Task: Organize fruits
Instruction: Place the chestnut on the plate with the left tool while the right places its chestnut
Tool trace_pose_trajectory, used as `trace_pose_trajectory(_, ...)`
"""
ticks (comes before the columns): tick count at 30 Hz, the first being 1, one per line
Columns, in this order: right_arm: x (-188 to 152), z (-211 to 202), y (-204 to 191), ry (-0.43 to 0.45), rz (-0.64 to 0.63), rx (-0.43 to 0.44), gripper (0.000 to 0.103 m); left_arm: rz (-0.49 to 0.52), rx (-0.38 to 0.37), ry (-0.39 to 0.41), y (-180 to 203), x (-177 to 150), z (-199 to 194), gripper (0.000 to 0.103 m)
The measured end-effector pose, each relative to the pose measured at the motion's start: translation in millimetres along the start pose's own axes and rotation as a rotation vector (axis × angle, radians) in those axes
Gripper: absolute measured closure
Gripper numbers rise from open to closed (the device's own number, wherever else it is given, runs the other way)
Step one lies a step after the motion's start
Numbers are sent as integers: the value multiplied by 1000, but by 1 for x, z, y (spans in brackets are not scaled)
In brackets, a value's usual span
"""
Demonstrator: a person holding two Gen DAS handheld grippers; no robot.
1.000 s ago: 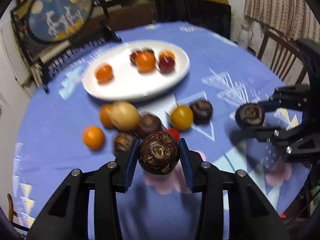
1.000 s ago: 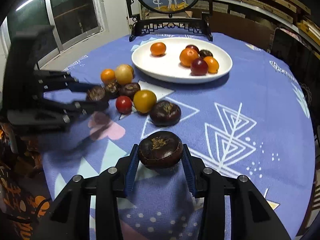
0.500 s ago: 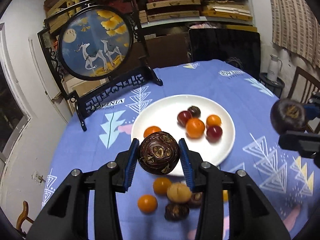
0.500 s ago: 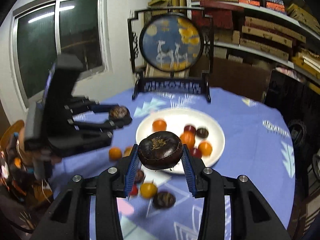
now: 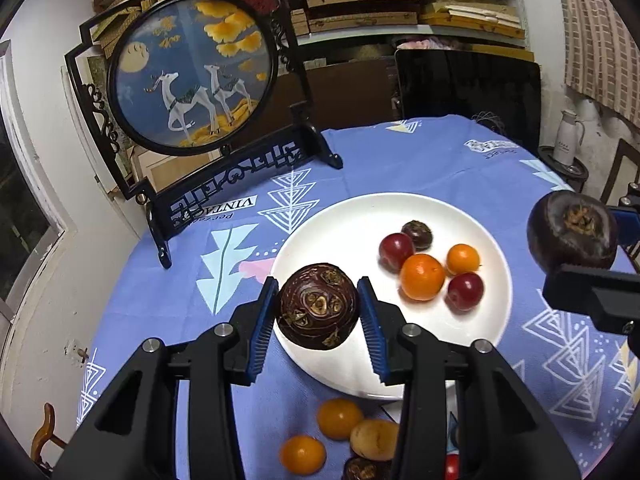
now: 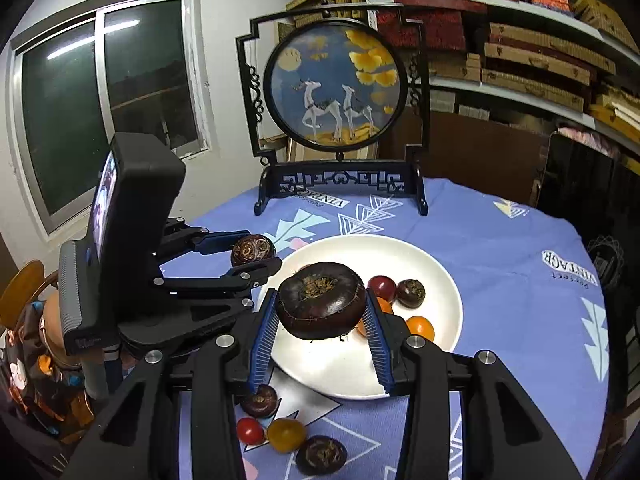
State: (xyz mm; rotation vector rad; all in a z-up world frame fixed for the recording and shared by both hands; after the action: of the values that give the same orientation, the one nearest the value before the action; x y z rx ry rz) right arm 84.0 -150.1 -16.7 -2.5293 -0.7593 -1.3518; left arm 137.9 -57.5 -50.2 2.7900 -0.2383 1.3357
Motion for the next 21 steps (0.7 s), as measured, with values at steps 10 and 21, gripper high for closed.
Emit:
trace_pose_trajectory(10, -7, 23, 11, -24, 34, 1, 61, -5, 7, -39, -6, -5, 25, 63)
trace_pose_trajectory(21, -14, 39, 27, -55, 35, -57, 61, -28, 29, -81, -21, -9, 45, 63)
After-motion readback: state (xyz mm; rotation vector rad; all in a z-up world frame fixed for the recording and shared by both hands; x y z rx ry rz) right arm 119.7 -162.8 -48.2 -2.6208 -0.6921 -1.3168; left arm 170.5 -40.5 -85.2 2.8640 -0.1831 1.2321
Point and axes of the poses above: each gripper's, at about its wrist camera, not at the fingertips, and z roughly the way its jaws point, y to its right, x to its top, the point moved 9 cm from there along z, roughly the way its jaws point, and after that the axes turned 14 degrees about -z, right-handed, at the moved point
